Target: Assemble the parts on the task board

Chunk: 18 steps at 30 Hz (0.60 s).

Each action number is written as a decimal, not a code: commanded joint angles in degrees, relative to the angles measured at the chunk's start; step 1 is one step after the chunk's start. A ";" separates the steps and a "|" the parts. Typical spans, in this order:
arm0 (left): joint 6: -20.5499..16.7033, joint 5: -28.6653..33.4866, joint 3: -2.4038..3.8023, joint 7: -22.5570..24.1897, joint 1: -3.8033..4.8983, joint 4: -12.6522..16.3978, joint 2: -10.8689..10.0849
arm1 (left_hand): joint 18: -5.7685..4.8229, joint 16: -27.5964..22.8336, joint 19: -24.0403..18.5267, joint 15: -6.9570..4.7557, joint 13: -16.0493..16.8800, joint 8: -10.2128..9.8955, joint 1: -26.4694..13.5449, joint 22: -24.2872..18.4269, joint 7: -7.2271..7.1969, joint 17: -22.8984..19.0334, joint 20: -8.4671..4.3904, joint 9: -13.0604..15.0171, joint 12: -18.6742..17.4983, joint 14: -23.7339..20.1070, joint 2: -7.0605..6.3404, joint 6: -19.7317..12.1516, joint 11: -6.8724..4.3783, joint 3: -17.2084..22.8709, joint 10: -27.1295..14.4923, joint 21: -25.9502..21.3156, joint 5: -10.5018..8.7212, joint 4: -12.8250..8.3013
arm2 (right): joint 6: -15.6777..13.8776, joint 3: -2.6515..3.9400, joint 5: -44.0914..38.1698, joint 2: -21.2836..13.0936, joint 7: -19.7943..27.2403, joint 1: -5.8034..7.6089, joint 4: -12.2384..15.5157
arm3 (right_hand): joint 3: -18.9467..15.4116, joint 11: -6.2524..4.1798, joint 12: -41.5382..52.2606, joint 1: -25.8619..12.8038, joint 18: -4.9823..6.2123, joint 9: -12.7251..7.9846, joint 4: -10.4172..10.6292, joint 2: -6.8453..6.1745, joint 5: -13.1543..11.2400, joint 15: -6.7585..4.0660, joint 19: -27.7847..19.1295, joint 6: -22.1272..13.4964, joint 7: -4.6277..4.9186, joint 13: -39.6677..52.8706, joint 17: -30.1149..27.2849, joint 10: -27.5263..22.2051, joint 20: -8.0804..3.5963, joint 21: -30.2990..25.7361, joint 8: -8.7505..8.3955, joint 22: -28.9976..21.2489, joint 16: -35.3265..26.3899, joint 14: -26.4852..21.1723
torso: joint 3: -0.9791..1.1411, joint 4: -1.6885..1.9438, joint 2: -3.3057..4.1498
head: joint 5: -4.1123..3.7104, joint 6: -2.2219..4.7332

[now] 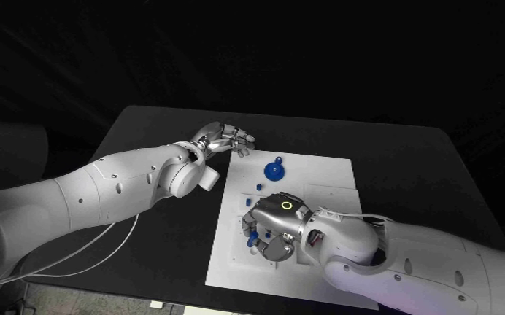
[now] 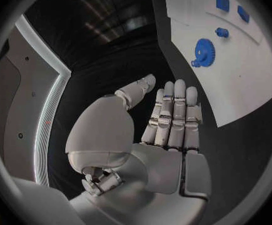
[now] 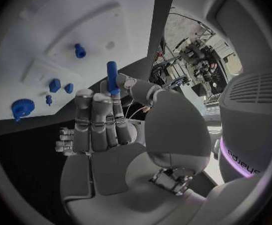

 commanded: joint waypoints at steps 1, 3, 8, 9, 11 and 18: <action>0.43 0.32 0.04 0.83 0.02 0.17 0.11 | 1.07 -0.41 -0.26 0.15 -0.05 0.25 -0.36 0.05 -0.03 0.07 0.02 -0.06 -0.08 -0.12 0.22 -0.45 -0.05 -0.40 -0.31 -0.26 -0.30 -0.01 | 1.34 -0.05 -1.86 0.39 0.61 -0.87 -0.32 | 0.19 -1.92 0.22 0.30 1.79 0.09 0.08 -0.16 0.19 -0.57 -0.11 0.38 -0.16 4.28 -0.02 3.16 -0.43 0.33 0.17 1.12 0.34 0.00 | 0.08 -0.04 0.03 | 0.21 -0.19; 0.48 0.32 0.04 0.85 0.02 0.20 0.11 | 1.07 -0.41 -0.26 0.15 -0.05 0.25 -0.37 0.06 -0.03 0.08 0.02 -0.07 -0.08 -0.12 0.22 -0.45 -0.05 -0.40 -0.32 -0.26 -0.31 -0.01 | 1.32 -0.05 -2.88 0.49 0.28 -1.47 -0.47 | 0.19 -1.92 0.23 0.31 1.79 0.10 0.08 -0.14 0.19 -0.58 -0.12 0.38 -0.16 4.29 -0.02 3.15 -0.43 0.33 0.17 1.12 0.34 0.00 | 0.13 -0.09 0.04 | 0.32 -0.24; 0.68 0.32 0.04 0.80 0.02 0.25 0.05 | 1.07 -0.44 -0.26 0.15 -0.06 0.25 -0.38 0.08 -0.02 0.12 0.02 -0.07 -0.08 -0.11 0.25 -0.46 -0.05 -0.41 -0.32 -0.27 -0.33 0.01 | 1.86 -0.05 -3.88 0.72 -0.28 -1.82 -1.14 | 0.18 -1.93 0.24 0.34 1.79 0.13 0.01 -0.14 0.19 -0.58 -0.13 0.38 -0.17 4.33 -0.02 3.14 -0.45 0.35 0.17 1.12 0.33 0.00 | 0.19 -0.07 0.05 | 0.51 -0.40; 0.79 0.32 0.04 0.69 0.02 0.28 0.02 | 1.07 -0.44 -0.26 0.15 -0.06 0.25 -0.38 0.08 -0.02 0.12 0.02 -0.08 -0.08 -0.11 0.25 -0.46 -0.05 -0.41 -0.32 -0.27 -0.33 0.01 | 1.81 -0.05 -4.22 0.71 -0.31 -1.82 -1.23 | 0.18 -1.93 0.24 0.34 1.79 0.13 0.01 -0.15 0.19 -0.58 -0.13 0.38 -0.17 4.34 -0.02 3.14 -0.45 0.35 0.17 1.12 0.33 -0.01 | 0.19 -0.08 0.04 | 0.48 -0.42; 0.95 0.32 0.04 0.53 0.02 0.29 0.01 | 1.07 -0.45 -0.26 0.15 -0.06 0.26 -0.39 0.09 -0.02 0.14 0.02 -0.08 -0.08 -0.12 0.26 -0.46 -0.05 -0.42 -0.32 -0.28 -0.34 0.01 | 1.87 -0.05 -4.39 0.63 -0.31 -1.83 -1.24 | 0.18 -1.93 0.24 0.34 1.79 0.14 0.00 -0.14 0.19 -0.58 -0.13 0.38 -0.17 4.35 -0.02 3.14 -0.45 0.35 0.17 1.12 0.33 -0.01 | 0.19 -0.11 0.04 | 0.37 -0.21; 0.99 0.32 0.04 0.48 0.01 0.26 -0.08 | 1.06 -0.54 -0.29 0.17 -0.09 0.25 -0.44 0.13 -0.01 0.22 0.03 -0.11 -0.10 -0.15 0.28 -0.51 -0.03 -0.46 -0.37 -0.31 -0.38 0.04 | 2.13 -0.05 -4.60 0.50 -0.49 -1.84 -1.41 | 0.17 -1.94 0.25 0.35 1.79 0.18 -0.04 -0.15 0.19 -0.59 -0.14 0.39 -0.18 4.39 -0.02 3.14 -0.46 0.36 0.17 1.12 0.33 -0.01 | 0.14 -0.11 0.01 | 0.35 -0.14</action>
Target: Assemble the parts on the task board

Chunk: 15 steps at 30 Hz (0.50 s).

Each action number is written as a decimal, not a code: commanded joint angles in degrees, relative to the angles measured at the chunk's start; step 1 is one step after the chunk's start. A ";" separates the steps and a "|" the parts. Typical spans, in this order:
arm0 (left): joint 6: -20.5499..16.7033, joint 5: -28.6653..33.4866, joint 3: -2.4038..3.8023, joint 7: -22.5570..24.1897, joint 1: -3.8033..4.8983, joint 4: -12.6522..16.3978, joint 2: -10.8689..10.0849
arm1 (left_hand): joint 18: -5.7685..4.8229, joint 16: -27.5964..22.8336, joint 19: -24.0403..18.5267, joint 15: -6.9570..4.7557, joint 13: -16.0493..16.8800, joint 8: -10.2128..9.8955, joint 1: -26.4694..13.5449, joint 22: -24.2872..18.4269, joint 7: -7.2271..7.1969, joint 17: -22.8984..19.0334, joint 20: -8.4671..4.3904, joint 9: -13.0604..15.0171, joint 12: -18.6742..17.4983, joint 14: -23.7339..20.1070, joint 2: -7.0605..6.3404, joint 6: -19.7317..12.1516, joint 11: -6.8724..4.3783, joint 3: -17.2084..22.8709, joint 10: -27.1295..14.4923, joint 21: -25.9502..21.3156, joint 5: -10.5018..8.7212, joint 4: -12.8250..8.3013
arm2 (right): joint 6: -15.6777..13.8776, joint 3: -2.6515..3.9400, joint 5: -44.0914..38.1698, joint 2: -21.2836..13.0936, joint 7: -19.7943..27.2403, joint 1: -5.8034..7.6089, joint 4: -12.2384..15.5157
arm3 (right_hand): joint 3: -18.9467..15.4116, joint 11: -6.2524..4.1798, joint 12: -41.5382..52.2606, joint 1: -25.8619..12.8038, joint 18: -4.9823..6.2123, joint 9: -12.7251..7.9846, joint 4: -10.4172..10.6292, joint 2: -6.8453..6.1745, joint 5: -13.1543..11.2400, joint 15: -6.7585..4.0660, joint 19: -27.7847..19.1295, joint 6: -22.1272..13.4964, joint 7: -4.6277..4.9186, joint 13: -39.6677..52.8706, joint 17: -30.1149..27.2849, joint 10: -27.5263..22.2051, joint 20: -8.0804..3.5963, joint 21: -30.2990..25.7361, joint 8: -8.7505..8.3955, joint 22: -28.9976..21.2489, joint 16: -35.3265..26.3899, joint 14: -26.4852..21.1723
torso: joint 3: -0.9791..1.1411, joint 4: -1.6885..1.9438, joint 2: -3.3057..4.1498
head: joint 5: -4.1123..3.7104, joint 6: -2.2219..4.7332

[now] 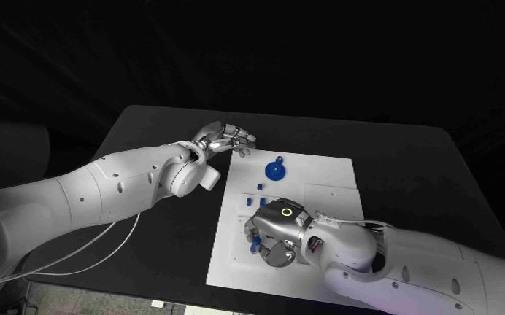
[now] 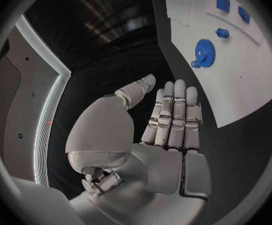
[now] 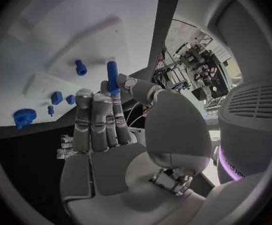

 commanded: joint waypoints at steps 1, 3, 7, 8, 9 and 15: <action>0.90 0.31 0.04 0.49 0.01 0.15 0.02 | 1.06 -0.31 -0.29 0.17 -0.09 0.26 -0.45 0.07 -0.01 0.10 0.03 -0.04 -0.10 -0.16 0.28 -0.51 -0.03 -0.46 -0.37 -0.31 -0.37 0.04 | 0.97 0.01 -1.59 -0.04 -0.31 -0.05 -0.08 | 0.18 -1.94 0.21 0.65 1.79 0.08 -0.04 0.15 0.19 -0.59 -0.07 0.40 -0.19 4.39 -0.02 3.14 -0.27 0.36 0.18 1.12 0.33 -0.01 | -0.03 0.02 -0.02 | 0.00 -0.07; 0.98 0.31 0.04 0.41 0.01 0.13 0.00 | 1.06 -0.32 -0.29 0.17 -0.10 0.26 -0.45 0.08 0.00 0.10 0.03 -0.05 -0.10 -0.16 0.28 -0.51 -0.03 -0.46 -0.37 -0.31 -0.37 0.04 | 1.06 0.01 -1.59 -0.02 -0.32 -0.05 -0.16 | 0.18 -1.94 0.21 0.65 1.79 0.08 -0.04 0.15 0.20 -0.59 -0.07 0.40 -0.19 4.40 -0.02 3.14 -0.27 0.36 0.18 1.12 0.33 -0.01 | -0.05 0.07 -0.01 | 0.02 -0.15; 1.01 0.31 0.04 0.42 0.01 0.09 -0.03 | 1.05 -0.36 -0.31 0.18 -0.11 0.26 -0.47 0.10 0.00 0.14 0.03 -0.06 -0.11 -0.18 0.29 -0.53 -0.02 -0.48 -0.39 -0.33 -0.38 0.05 | 1.61 0.01 -1.57 -0.10 -0.28 -0.05 -0.09 | 0.18 -1.94 0.22 0.65 1.79 0.10 -0.05 0.15 0.20 -0.59 -0.08 0.41 -0.19 4.42 -0.02 3.14 -0.27 0.37 0.18 1.12 0.33 -0.01 | -0.07 0.07 -0.03 | 0.04 -0.18; 0.99 0.31 0.04 0.42 0.01 0.10 -0.04 | 1.05 -0.36 -0.31 0.18 -0.11 0.26 -0.47 0.10 0.00 0.14 0.03 -0.06 -0.11 -0.18 0.29 -0.53 -0.02 -0.48 -0.39 -0.33 -0.38 0.05 | 1.73 0.01 -1.56 -0.10 -0.24 -0.05 -0.11 | 0.18 -1.94 0.22 0.65 1.79 0.11 -0.05 0.16 0.20 -0.59 -0.08 0.41 -0.19 4.43 -0.02 3.14 -0.27 0.37 0.18 1.12 0.33 -0.01 | -0.08 0.08 -0.03 | 0.04 -0.21; 0.99 0.31 0.04 0.41 0.01 0.08 -0.04 | 1.05 -0.36 -0.31 0.18 -0.11 0.26 -0.47 0.10 0.00 0.15 0.03 -0.06 -0.11 -0.18 0.29 -0.53 -0.02 -0.48 -0.40 -0.33 -0.38 0.05 | 1.86 0.01 -1.51 -0.08 -0.19 -0.05 -0.14 | 0.18 -1.94 0.22 0.65 1.79 0.11 -0.05 0.16 0.20 -0.59 -0.08 0.41 -0.19 4.43 -0.02 3.14 -0.28 0.37 0.18 1.12 0.33 -0.01 | -0.08 0.07 0.00 | 0.02 -0.23; 1.02 0.31 0.04 0.40 0.01 0.10 -0.06 | 1.05 -0.40 -0.32 0.18 -0.12 0.26 -0.46 0.12 0.00 0.19 0.03 -0.07 -0.11 -0.19 0.30 -0.55 -0.02 -0.49 -0.41 -0.35 -0.38 0.05 | 2.55 -0.02 -1.37 -0.12 -0.08 -0.05 -0.30 | 0.15 -1.94 0.23 0.62 1.79 0.14 -0.07 0.15 0.19 -0.59 -0.09 0.41 -0.19 4.47 -0.02 3.12 -0.28 0.38 0.18 1.12 0.33 -0.01 | -0.08 0.07 -0.03 | 0.18 -0.44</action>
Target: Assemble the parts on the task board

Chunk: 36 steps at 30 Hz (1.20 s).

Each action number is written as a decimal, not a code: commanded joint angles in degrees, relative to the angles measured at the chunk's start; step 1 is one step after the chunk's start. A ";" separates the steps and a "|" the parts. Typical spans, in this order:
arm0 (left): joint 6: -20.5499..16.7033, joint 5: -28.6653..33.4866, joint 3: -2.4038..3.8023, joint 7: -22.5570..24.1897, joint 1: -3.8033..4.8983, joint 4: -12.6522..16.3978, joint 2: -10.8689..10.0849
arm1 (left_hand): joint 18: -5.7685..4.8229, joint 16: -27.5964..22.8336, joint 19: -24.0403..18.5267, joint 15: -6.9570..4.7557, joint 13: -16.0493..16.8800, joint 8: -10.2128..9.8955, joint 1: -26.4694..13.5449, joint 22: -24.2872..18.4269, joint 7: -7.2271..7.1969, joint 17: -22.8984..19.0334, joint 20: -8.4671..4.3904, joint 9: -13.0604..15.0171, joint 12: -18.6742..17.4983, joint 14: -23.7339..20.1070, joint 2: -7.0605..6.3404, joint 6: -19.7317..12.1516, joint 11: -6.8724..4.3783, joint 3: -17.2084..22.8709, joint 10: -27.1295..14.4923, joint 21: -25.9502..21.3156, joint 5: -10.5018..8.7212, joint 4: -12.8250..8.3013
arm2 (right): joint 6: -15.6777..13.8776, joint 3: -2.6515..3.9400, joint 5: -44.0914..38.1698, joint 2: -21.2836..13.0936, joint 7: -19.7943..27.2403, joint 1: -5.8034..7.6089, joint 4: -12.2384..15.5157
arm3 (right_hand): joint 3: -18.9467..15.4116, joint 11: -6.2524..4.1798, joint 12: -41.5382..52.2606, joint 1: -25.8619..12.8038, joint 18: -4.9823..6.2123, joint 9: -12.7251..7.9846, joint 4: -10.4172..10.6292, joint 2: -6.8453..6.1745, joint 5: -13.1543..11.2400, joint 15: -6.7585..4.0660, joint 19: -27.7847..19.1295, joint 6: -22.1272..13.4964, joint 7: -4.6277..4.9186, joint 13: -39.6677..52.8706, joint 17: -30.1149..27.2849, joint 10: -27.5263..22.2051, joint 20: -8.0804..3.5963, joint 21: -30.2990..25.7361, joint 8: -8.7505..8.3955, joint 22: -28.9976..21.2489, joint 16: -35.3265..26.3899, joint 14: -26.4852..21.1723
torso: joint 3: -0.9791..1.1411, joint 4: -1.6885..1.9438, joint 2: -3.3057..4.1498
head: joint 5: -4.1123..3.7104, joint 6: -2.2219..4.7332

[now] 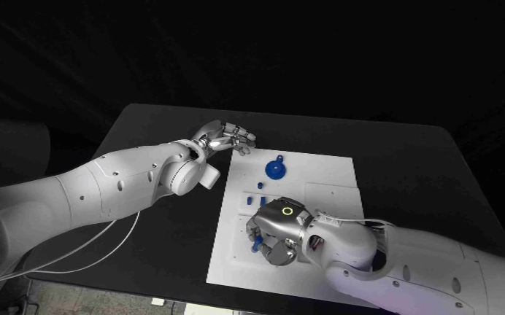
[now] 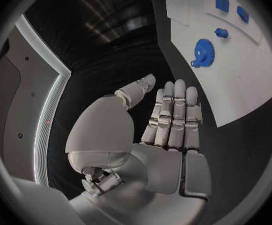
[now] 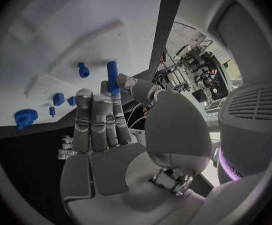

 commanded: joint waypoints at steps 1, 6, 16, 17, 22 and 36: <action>0.83 0.31 0.04 0.46 0.02 0.13 0.04 | 1.05 -0.40 -0.32 0.18 -0.07 0.27 -0.47 0.07 0.00 0.08 0.03 -0.07 -0.12 -0.19 0.30 -0.55 -0.02 -0.34 -0.41 -0.35 -0.38 -0.10 | 1.48 -0.03 -0.65 0.11 0.09 -0.04 -0.13 | 0.15 -1.94 0.24 0.50 1.79 0.07 -0.07 0.04 0.36 -0.59 -0.10 0.23 -0.01 4.48 -0.02 3.12 -0.29 0.38 0.18 1.13 0.33 -0.02 | -0.03 0.00 -0.01 | 0.12 -0.13; 0.86 0.31 0.04 0.43 0.02 0.15 0.03 | 1.05 -0.43 -0.33 0.18 -0.08 0.28 -0.46 0.09 0.00 0.12 0.03 -0.08 -0.11 -0.19 0.30 -0.55 -0.01 -0.35 -0.41 -0.37 -0.38 -0.11 | 1.59 -0.20 -0.69 0.52 -0.01 -0.14 -0.32 | 0.13 -1.94 0.24 0.48 1.79 0.10 -0.09 0.05 0.36 -0.59 -0.11 0.22 0.00 4.51 -0.02 3.11 -0.29 0.38 0.18 1.13 0.32 -0.02 | 0.00 0.01 0.01 | 0.23 -0.20; 1.02 0.31 0.04 0.37 0.02 0.19 0.01 | 1.05 -0.49 -0.35 0.19 -0.09 0.28 -0.48 0.12 0.01 0.17 0.04 -0.09 -0.12 -0.21 0.31 -0.57 -0.01 -0.37 -0.43 -0.39 -0.39 -0.11 | 1.85 -0.41 -1.86 1.46 -0.86 -0.67 -0.85 | 0.11 -1.94 0.24 0.46 1.79 0.14 -0.13 0.06 0.36 -0.58 -0.14 0.22 -0.01 4.56 -0.02 3.08 -0.30 0.38 0.17 1.12 0.31 -0.03 | -0.02 0.00 0.00 | 0.27 -0.26; 1.02 0.31 0.04 0.37 0.02 0.18 0.01 | 1.05 -0.49 -0.35 0.19 -0.09 0.28 -0.48 0.12 0.01 0.18 0.04 -0.09 -0.12 -0.21 0.31 -0.57 -0.01 -0.37 -0.43 -0.39 -0.39 -0.10 | 1.74 -0.41 -1.86 1.52 -0.85 -0.76 -0.82 | 0.11 -1.94 0.24 0.46 1.79 0.14 -0.13 0.06 0.36 -0.58 -0.14 0.22 -0.01 4.57 -0.03 3.07 -0.30 0.38 0.17 1.12 0.31 -0.03 | -0.02 0.01 0.00 | 0.29 -0.27; 1.03 0.31 0.04 0.35 0.02 0.15 -0.03 | 1.04 -0.52 -0.36 0.20 -0.10 0.29 -0.48 0.14 0.01 0.21 0.04 -0.10 -0.12 -0.22 0.31 -0.58 0.00 -0.38 -0.44 -0.41 -0.39 -0.11 | 1.49 -0.41 -1.86 1.73 -0.72 -1.01 -0.68 | 0.11 -1.94 0.25 0.45 1.79 0.16 -0.15 0.07 0.36 -0.58 -0.16 0.22 -0.01 4.59 -0.03 3.06 -0.29 0.38 0.17 1.12 0.31 -0.04 | 0.00 0.02 0.01 | 0.33 -0.28; 1.09 0.31 0.04 0.29 0.02 0.18 -0.04 | 1.04 -0.60 -0.38 0.21 -0.12 0.30 -0.50 0.19 0.02 0.31 0.05 -0.13 -0.12 -0.23 0.32 -0.60 0.01 -0.41 -0.46 -0.44 -0.40 -0.10 | 2.73 -0.59 -1.61 2.29 -0.44 -1.13 -1.42 | 0.09 -1.93 0.24 0.36 1.79 0.22 -0.17 0.02 0.36 -0.57 -0.22 0.21 0.00 4.68 -0.04 3.01 -0.28 0.38 0.16 1.12 0.28 -0.06 | -0.01 0.01 0.01 | 0.33 -0.26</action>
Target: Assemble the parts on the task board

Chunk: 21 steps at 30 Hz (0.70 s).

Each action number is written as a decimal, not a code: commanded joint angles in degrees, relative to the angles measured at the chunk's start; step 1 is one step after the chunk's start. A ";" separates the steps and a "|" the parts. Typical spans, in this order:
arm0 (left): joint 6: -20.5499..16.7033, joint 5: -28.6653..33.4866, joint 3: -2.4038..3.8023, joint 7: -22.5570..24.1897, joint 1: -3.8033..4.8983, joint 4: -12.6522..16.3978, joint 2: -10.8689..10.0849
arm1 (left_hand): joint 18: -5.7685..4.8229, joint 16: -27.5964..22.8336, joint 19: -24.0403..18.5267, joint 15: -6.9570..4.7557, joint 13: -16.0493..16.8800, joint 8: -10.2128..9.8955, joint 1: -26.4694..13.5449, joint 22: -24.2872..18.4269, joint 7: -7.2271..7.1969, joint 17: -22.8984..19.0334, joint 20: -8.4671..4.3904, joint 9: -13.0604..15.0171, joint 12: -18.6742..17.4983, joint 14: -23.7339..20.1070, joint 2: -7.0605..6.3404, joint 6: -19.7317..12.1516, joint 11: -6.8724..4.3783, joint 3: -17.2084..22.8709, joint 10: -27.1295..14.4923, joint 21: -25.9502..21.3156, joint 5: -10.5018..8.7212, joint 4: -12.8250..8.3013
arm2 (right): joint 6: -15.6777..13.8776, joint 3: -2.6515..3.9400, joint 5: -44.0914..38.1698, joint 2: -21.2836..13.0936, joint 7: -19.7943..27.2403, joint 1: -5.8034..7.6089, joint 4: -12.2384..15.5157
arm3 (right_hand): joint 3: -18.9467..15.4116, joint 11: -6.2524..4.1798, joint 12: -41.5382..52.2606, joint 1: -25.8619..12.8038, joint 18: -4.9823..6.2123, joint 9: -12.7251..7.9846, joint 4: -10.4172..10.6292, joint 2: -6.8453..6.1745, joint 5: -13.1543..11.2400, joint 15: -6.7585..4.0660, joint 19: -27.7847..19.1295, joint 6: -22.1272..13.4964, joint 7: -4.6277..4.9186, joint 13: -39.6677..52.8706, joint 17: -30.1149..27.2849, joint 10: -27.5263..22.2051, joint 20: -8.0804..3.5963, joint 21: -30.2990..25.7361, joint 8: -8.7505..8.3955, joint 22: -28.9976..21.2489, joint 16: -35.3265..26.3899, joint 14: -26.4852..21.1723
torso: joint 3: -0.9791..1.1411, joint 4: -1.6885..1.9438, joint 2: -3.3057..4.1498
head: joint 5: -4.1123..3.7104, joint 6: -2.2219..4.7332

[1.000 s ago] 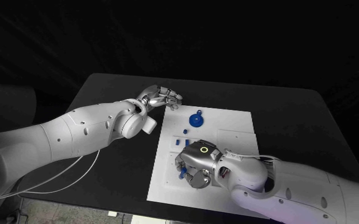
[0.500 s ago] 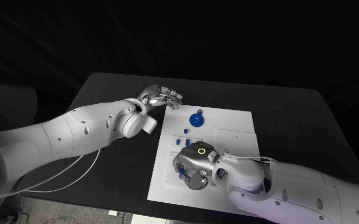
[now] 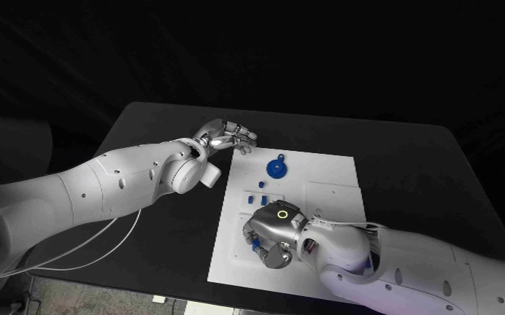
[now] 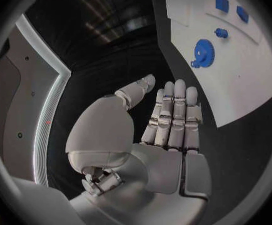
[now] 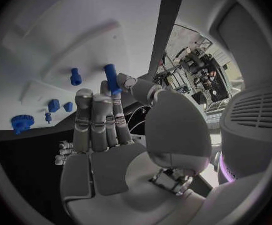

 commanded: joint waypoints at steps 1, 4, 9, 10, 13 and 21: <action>0.77 0.31 0.04 0.37 0.02 0.15 0.04 | 1.04 -0.38 -0.39 0.21 -0.08 0.30 -0.27 0.09 -0.19 0.09 0.06 -0.08 -0.12 -0.23 0.10 -0.40 0.01 -0.25 -0.46 -0.23 -0.38 0.05 | 2.24 -0.26 -0.17 0.29 0.47 -0.24 -0.18 | 0.25 -1.90 0.15 0.19 1.79 0.05 -0.04 -0.11 0.15 -0.42 -0.21 0.15 0.02 0.22 -0.07 2.89 -0.38 0.35 0.11 1.10 0.22 0.02 | 0.01 0.01 0.02 | -0.01 0.07; 0.83 0.31 0.04 0.35 0.02 0.15 0.02 | 1.04 -0.39 -0.39 0.21 -0.08 0.31 -0.27 0.10 -0.19 0.10 0.06 -0.09 -0.12 -0.23 0.10 -0.40 0.01 -0.26 -0.46 -0.24 -0.38 0.05 | 2.59 -0.47 0.33 0.38 0.64 -0.29 -0.53 | 0.24 -1.72 -0.15 -0.14 1.79 0.02 -0.17 -0.28 0.24 -0.25 -0.42 -0.15 0.15 0.23 -0.18 2.39 -0.28 0.28 -0.15 1.09 0.07 -0.04 | 0.02 0.01 0.01 | -0.02 0.08; 0.79 0.31 0.04 0.33 0.03 0.11 -0.02 | 1.04 -0.41 -0.39 0.21 -0.09 0.31 -0.27 0.11 -0.19 0.13 0.06 -0.09 -0.12 -0.23 0.10 -0.41 0.01 -0.26 -0.47 -0.25 -0.38 0.04 | 1.58 -0.67 3.00 0.10 1.65 -0.29 -0.81 | -2.48 -0.77 -1.82 -3.28 1.79 -0.50 -0.36 -2.17 2.37 0.73 -0.80 -2.23 1.12 -0.20 -0.48 -0.14 0.17 0.32 -1.70 1.14 -0.24 -0.11 | 0.02 -0.06 0.00 | -0.02 0.07; 0.81 0.31 0.04 0.31 0.03 0.11 -0.01 | 1.04 -0.41 -0.40 0.21 -0.09 0.31 -0.26 0.12 -0.19 0.14 0.06 -0.09 -0.12 -0.23 0.10 -0.41 0.01 -0.26 -0.47 -0.25 -0.38 0.04 | 1.29 -0.67 2.99 0.02 1.79 -0.29 -0.81 | -3.42 -0.44 -2.33 -3.80 1.79 -0.69 -0.65 -2.26 2.64 0.99 -0.87 -2.86 1.41 -0.43 -0.53 -0.85 0.17 0.33 -2.12 1.13 -0.26 -0.12 | 0.02 -0.08 0.00 | -0.01 0.07; 0.86 0.31 0.04 0.30 0.03 0.10 0.00 | 1.04 -0.42 -0.40 0.21 -0.09 0.32 -0.26 0.12 -0.19 0.15 0.06 -0.10 -0.12 -0.23 0.10 -0.41 0.01 -0.26 -0.47 -0.25 -0.38 0.04 | -0.09 -0.67 3.67 -0.11 2.02 -0.29 -0.85 | -6.78 0.57 -4.21 -5.60 1.79 -1.27 -1.56 -2.68 2.81 2.04 -1.01 -4.85 2.34 -1.42 -0.57 -3.54 0.19 0.41 -3.38 1.14 -0.16 -0.06 | 0.03 -0.05 0.00 | -0.05 0.09; 0.98 0.31 0.03 0.21 0.03 0.09 -0.08 | 1.04 -0.46 -0.40 0.22 -0.10 0.32 -0.26 0.15 -0.18 0.20 0.06 -0.10 -0.12 -0.23 0.09 -0.42 0.01 -0.28 -0.47 -0.27 -0.39 0.03 | -2.37 -0.67 3.87 -0.62 2.07 -0.28 -0.64 | -10.74 1.92 -6.57 -6.32 1.79 -1.97 -3.13 -2.82 3.31 3.25 -1.26 -6.69 3.00 -3.30 -0.66 -6.40 0.19 0.14 -4.53 0.96 0.04 -0.27 | 0.04 -0.03 0.01 | -0.15 0.14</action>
